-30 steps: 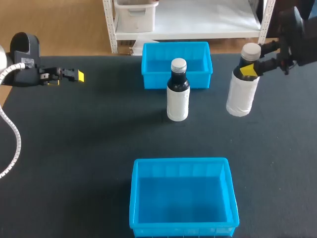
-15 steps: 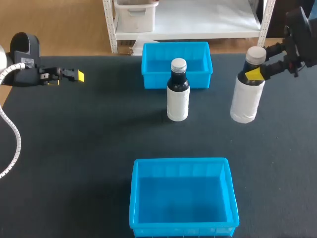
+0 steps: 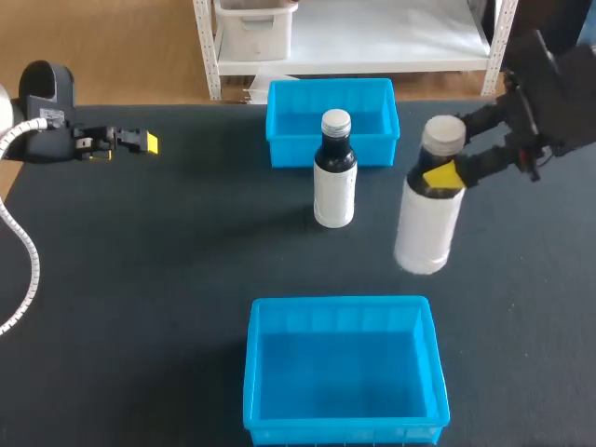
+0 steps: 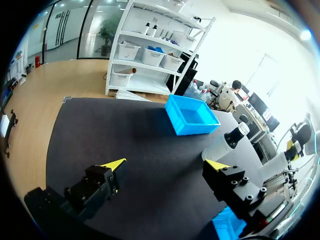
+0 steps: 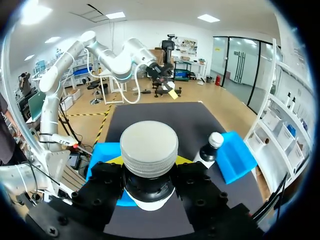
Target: Pick up the bottle, and place it in the far bin if it is heavy, or in the near bin if it is light.
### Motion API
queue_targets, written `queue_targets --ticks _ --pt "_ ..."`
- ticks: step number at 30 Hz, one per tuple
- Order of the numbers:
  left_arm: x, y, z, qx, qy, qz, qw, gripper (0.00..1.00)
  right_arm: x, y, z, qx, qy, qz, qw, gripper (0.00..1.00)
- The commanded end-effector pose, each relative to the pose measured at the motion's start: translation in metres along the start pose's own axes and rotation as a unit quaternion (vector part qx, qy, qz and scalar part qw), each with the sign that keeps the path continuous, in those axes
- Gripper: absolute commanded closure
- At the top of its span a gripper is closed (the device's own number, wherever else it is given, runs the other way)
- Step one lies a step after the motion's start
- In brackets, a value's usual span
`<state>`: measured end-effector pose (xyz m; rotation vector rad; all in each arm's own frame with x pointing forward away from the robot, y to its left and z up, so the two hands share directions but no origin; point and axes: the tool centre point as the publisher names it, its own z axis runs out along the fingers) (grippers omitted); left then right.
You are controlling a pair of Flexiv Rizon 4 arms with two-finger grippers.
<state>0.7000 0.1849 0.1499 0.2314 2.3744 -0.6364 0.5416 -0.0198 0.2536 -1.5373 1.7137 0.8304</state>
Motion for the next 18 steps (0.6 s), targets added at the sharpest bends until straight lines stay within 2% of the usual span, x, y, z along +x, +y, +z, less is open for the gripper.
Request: queue_targets --ticks 1,11,18 --pt "0.0 0.0 0.0 0.0 0.0 0.0 1.0 0.0 -0.012 0.023 0.011 -0.001 -0.007 -0.004 1.0 1.0" --pt "0.0 0.0 0.0 0.0 0.0 0.0 1.0 0.0 -0.039 0.056 0.055 -0.068 -0.017 -0.032 0.997 1.0" --pt "0.0 0.0 0.0 0.0 0.0 0.0 1.0 0.0 -0.043 0.07 0.094 -0.122 -0.026 -0.046 0.991 1.0"
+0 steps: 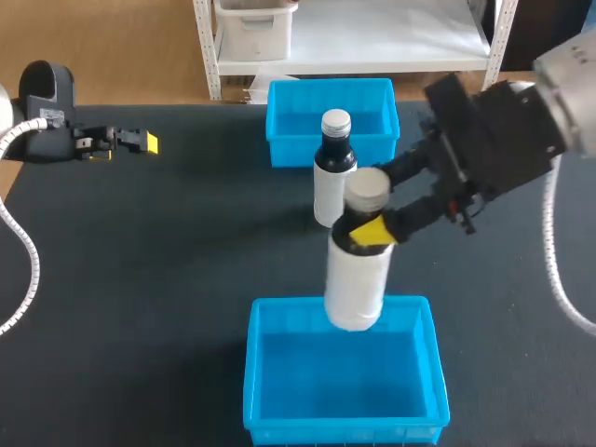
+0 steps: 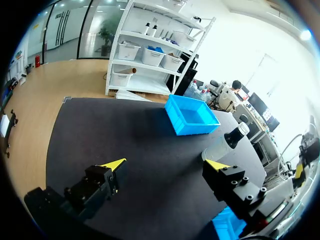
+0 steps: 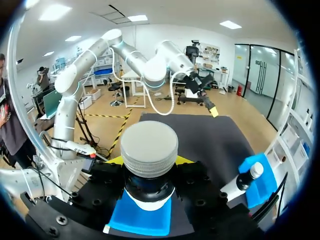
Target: Pick up the bottle, and place it in the far bin if it is heavy, or in the near bin if it is light.
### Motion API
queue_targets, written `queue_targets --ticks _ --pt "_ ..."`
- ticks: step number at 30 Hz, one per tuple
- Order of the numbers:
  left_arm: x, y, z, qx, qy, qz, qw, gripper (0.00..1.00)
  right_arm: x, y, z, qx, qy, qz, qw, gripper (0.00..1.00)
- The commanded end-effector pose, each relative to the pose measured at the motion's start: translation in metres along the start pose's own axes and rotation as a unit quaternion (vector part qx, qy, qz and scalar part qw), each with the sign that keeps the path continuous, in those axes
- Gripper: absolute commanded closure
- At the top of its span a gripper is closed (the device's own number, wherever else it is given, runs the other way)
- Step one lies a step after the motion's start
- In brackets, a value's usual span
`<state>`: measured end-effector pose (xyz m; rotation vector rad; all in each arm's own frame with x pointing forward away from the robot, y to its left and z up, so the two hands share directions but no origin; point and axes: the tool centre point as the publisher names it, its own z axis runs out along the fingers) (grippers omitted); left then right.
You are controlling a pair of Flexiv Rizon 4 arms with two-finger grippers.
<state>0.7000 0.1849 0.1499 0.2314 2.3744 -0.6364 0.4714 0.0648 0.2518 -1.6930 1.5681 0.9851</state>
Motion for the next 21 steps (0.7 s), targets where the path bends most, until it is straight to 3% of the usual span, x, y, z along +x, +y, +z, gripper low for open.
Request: queue_targets --ticks 1,9,21 --pt "0.0 0.0 0.0 0.0 0.0 0.0 1.0 0.0 0.0 -0.012 0.033 -0.04 -0.012 -0.004 0.999 1.0" --pt "0.0 0.0 0.0 0.0 0.0 0.0 1.0 0.0 0.002 -0.004 0.065 -0.077 -0.02 -0.028 0.996 1.0" --pt "0.0 0.0 0.0 0.0 0.0 0.0 1.0 0.0 0.018 -0.001 0.089 -0.109 -0.019 -0.032 0.993 1.0"
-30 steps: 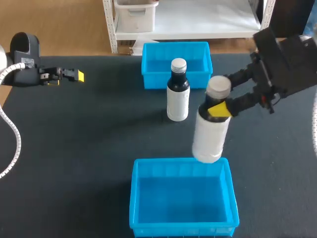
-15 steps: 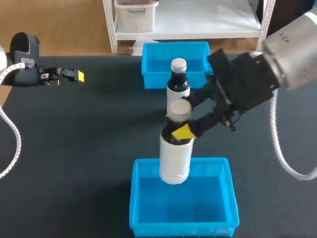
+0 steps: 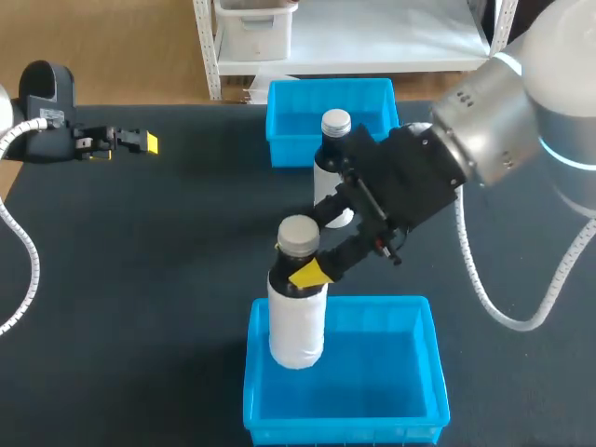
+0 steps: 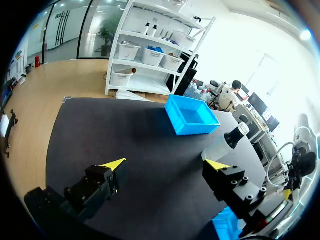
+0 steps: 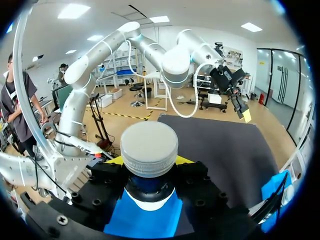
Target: Pick up the bottle, and place it in the far bin if it is heavy, or in the near bin if it is light.
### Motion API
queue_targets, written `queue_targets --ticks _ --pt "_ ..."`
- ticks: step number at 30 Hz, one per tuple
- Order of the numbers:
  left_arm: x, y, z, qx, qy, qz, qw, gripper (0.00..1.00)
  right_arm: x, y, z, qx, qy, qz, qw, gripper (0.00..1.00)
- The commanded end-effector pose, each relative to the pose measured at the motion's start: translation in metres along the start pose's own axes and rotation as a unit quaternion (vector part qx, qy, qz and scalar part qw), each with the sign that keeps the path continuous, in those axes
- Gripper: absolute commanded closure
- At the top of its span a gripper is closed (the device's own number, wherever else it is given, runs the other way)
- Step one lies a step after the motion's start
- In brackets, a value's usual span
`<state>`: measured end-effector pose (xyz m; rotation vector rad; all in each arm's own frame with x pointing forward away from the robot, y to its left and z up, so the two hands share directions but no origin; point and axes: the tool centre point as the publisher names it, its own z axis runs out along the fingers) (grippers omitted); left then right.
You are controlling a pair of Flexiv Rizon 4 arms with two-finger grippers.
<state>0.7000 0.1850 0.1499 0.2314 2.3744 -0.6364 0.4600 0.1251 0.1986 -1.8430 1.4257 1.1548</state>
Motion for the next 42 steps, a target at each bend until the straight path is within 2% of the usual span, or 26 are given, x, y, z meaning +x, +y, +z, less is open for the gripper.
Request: queue_targets --ticks 1,22,34,42 --pt "0.0 0.0 0.0 0.0 0.0 0.0 1.0 0.0 0.008 -0.005 0.01 -0.014 -0.005 0.003 1.0 1.0" --pt "0.0 0.0 0.0 0.0 0.0 0.0 1.0 0.0 0.043 -0.005 0.025 -0.013 0.007 0.009 1.0 1.0" --pt "0.0 0.0 0.0 0.0 0.0 0.0 1.0 0.0 0.053 -0.008 0.028 -0.014 0.016 0.006 1.0 1.0" --pt "0.0 0.0 0.0 0.0 0.0 0.0 1.0 0.0 0.056 -0.008 0.03 -0.021 0.022 0.008 1.0 0.82"
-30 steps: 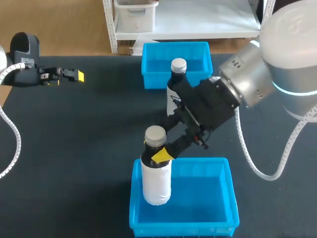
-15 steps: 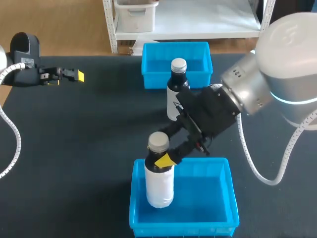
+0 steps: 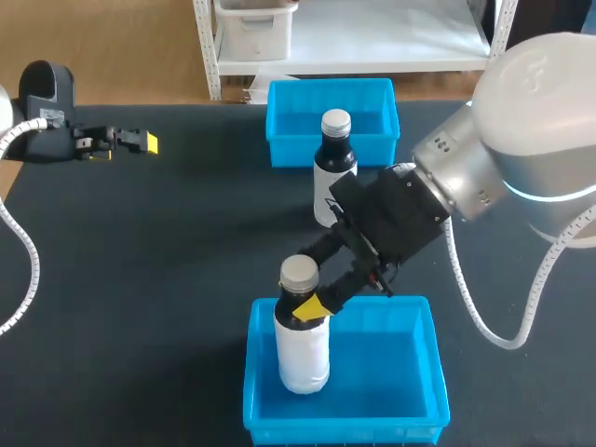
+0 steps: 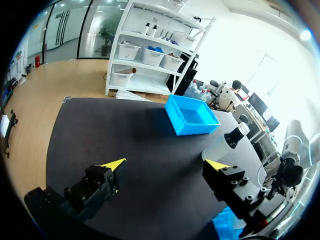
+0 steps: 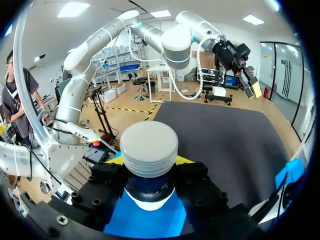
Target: Pick up the bottle, and place it in the far bin if it is heavy, or in the near bin if it is light.
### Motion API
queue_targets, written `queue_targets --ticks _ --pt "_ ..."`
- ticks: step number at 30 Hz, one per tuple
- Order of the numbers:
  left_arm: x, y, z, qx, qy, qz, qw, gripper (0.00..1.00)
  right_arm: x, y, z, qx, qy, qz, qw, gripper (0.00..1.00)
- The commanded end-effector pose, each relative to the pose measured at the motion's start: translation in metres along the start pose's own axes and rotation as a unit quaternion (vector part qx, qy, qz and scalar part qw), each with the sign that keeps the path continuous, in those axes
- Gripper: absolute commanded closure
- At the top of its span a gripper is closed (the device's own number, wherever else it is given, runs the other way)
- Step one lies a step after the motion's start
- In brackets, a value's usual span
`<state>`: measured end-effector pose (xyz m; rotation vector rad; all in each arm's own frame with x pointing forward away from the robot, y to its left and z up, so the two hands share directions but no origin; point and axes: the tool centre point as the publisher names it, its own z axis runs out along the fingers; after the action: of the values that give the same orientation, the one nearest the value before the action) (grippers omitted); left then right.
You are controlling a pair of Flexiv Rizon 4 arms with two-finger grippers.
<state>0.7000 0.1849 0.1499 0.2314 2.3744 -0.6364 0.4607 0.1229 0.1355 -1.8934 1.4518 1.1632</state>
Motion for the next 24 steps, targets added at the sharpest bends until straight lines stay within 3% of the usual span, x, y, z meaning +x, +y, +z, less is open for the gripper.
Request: queue_targets --ticks 1,5,16,17,19,24 --pt "0.0 0.0 0.0 0.0 0.0 0.0 1.0 0.0 0.0002 -0.0024 0.0012 -0.003 0.002 0.0 1.0 0.8" --pt "0.0 0.0 0.0 0.0 0.0 0.0 1.0 0.0 0.0012 -0.0023 0.0015 -0.005 0.004 0.002 1.0 0.65" --pt "0.0 0.0 0.0 0.0 0.0 0.0 1.0 0.0 0.0032 -0.0011 0.0023 -0.011 0.008 0.004 1.0 0.48" --pt "0.0 0.0 0.0 0.0 0.0 0.0 1.0 0.0 0.0032 -0.0008 0.0023 -0.012 0.009 0.003 1.0 0.25" --pt "0.0 0.0 0.0 0.0 0.0 0.0 1.0 0.0 0.0027 -0.0001 0.002 -0.014 0.01 0.002 1.0 0.0" --pt "0.0 0.0 0.0 0.0 0.0 0.0 1.0 0.0 0.0023 0.0013 0.0003 -0.018 0.015 0.003 1.0 0.0"
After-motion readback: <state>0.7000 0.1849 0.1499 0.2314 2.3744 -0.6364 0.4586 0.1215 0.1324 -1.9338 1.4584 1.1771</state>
